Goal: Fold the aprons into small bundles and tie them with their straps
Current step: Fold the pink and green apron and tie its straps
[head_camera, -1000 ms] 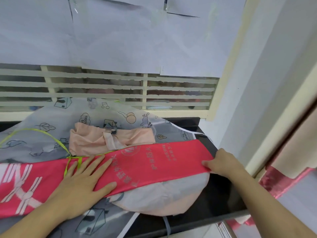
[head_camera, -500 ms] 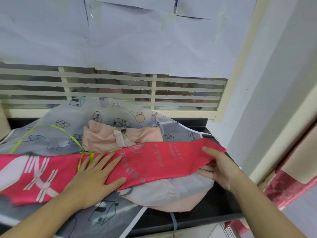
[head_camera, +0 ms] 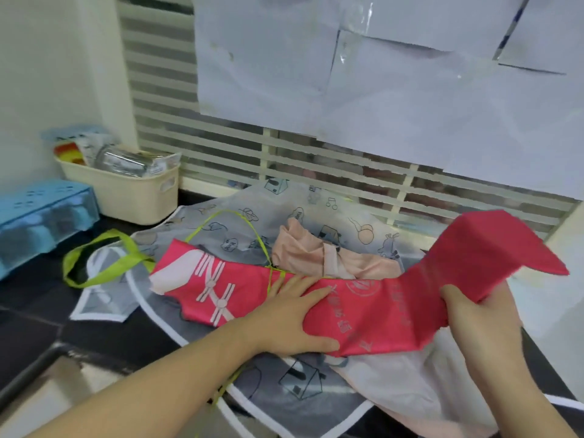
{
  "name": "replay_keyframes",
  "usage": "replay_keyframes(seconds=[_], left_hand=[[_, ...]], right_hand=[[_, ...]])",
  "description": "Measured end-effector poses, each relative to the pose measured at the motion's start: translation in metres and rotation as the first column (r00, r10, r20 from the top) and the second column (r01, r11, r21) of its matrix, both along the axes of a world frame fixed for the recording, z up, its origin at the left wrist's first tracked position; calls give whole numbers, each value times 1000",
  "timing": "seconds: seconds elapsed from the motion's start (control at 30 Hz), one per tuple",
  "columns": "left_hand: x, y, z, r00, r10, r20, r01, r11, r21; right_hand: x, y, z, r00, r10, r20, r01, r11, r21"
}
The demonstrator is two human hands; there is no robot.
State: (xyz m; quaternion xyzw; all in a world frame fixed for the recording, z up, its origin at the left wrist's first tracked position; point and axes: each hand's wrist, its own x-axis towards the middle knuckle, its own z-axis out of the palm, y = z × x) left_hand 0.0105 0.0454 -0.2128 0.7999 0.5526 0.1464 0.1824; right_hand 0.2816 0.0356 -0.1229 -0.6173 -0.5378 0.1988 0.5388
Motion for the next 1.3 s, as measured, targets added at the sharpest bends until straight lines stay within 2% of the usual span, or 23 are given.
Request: replay_keyframes(seconds=[0.03, 0.07, 0.1, 0.13, 0.2, 0.23, 0.27, 0.3, 0.37, 0.43, 0.53, 0.6, 0.7, 0.8, 0.93, 1.0, 1.03, 1.1, 1.13, 1.2, 1.23, 1.3], left_hand=[[1, 1, 8, 982, 18, 189, -18, 1000, -7], [-2, 1, 19, 914, 78, 398, -54, 996, -72], [-7, -3, 32, 776, 180, 604, -69, 977, -202], [-14, -8, 45, 586, 309, 749, -54, 937, -344], [-37, -16, 62, 242, 447, 861, 15, 886, -464], [-53, -22, 68, 132, 481, 867, 11, 873, -487], [-72, -32, 72, 77, 515, 854, 4, 856, -517], [-90, -41, 69, 100, 556, 825, -22, 830, -557], [-113, -39, 57, 264, 623, 736, -191, 782, -593], [-128, -36, 43, 411, 668, 620, -376, 744, -552], [-148, -33, 29, 554, 669, 496, -490, 743, -455], [-157, -34, 30, 614, 654, 442, -546, 756, -360], [-169, -35, 32, 670, 683, 291, -646, 730, -224], [-179, -36, 25, 704, 701, 113, -697, 713, -78], [-173, -42, 17, 682, 721, -120, -718, 692, 76], [-163, -46, 11, 661, 726, -191, -674, 686, 274], [-156, -47, 11, 674, 708, -213, -615, 697, 369], [-139, -44, 12, 776, 614, -142, -480, 722, 498], [-131, -41, 12, 849, 519, -102, -413, 771, 486], [-114, -34, 9, 945, 324, -39, -293, 895, 336], [-106, -32, 4, 964, 260, -54, -239, 939, 246], [-99, -28, -11, 958, 218, -186, -204, 975, 90]], right_hand=[[-19, -4, 8, 992, 27, 125, -33, 999, 42], [-43, -7, 14, 966, 81, 245, -104, 991, 85], [-66, -11, 18, 916, 136, 378, -191, 975, 114], [-87, -14, 17, 826, 186, 532, -278, 955, 98], [-126, -13, 3, 557, 252, 792, -382, 924, -26], [-142, -14, -9, 434, 269, 860, -411, 908, -76], [-157, -15, -23, 342, 295, 892, -445, 887, -123], [-169, -16, -36, 272, 326, 906, -470, 866, -170], [-181, -16, -59, 162, 347, 924, -468, 851, -237], [-180, -15, -68, 117, 295, 948, -436, 873, -218], [-164, -12, -66, 201, 161, 966, -343, 935, -84], [-146, -9, -62, 275, 118, 954, -234, 971, -53], [-117, -5, -69, 313, 192, 930, -137, 978, -156], [-106, -8, -85, 309, 308, 900, -196, 946, -256], [-101, -6, -89, 314, 435, 844, -232, 897, -376], [-100, -4, -75, 273, 555, 786, -237, 830, -504], [-102, -2, -65, 272, 634, 724, -252, 773, -582], [-114, 2, -45, 346, 733, 585, -350, 680, -645], [-125, 5, -39, 422, 715, 557, -419, 699, -580], [-147, 12, -46, 545, 602, 583, -496, 793, -355], [-156, 14, -56, 553, 571, 607, -498, 810, -309], [-166, 16, -86, 457, 563, 689, -471, 810, -349]])
